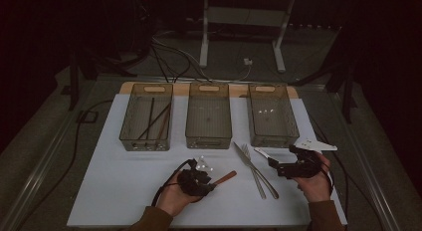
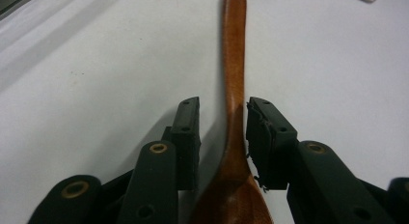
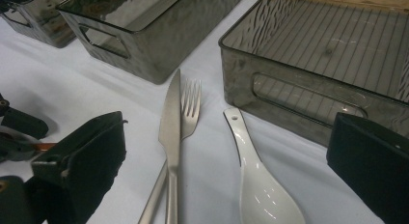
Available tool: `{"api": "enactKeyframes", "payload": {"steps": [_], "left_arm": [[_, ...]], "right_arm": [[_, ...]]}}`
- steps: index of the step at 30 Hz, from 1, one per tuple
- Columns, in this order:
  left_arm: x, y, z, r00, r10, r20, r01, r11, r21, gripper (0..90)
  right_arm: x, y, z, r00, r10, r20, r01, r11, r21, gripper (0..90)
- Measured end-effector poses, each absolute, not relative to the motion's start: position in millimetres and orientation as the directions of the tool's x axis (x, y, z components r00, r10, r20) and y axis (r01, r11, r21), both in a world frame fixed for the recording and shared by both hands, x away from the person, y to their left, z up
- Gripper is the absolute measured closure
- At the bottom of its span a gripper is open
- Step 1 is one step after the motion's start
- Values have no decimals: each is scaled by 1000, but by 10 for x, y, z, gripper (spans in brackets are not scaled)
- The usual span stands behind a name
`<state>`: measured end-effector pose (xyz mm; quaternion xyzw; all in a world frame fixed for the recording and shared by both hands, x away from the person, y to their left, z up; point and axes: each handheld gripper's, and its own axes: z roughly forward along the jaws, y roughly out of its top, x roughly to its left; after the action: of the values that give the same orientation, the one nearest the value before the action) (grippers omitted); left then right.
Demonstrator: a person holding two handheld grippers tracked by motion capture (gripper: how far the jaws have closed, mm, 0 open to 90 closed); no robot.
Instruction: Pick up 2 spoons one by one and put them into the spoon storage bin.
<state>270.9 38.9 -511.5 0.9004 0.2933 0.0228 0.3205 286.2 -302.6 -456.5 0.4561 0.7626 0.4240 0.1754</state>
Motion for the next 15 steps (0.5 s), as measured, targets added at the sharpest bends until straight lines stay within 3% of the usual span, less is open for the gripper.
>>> {"api": "enactKeyframes", "payload": {"steps": [3, 7, 15], "left_arm": [[2696, 378, -5110, 834, 537, -128, 501, -638, 585, 701], [2717, 395, -5114, 827, 547, -126, 508, -635, 582, 803], [2756, 425, -5097, 815, 562, -141, 528, -621, 578, 831]], "right_arm": [[2861, -3023, -4567, -523, 844, 119, 547, 225, 806, 0], [2860, -3025, -4564, -523, 844, 118, 545, 225, 808, 0], [2861, -3034, -4567, -522, 844, 121, 546, 222, 808, 1]]}}
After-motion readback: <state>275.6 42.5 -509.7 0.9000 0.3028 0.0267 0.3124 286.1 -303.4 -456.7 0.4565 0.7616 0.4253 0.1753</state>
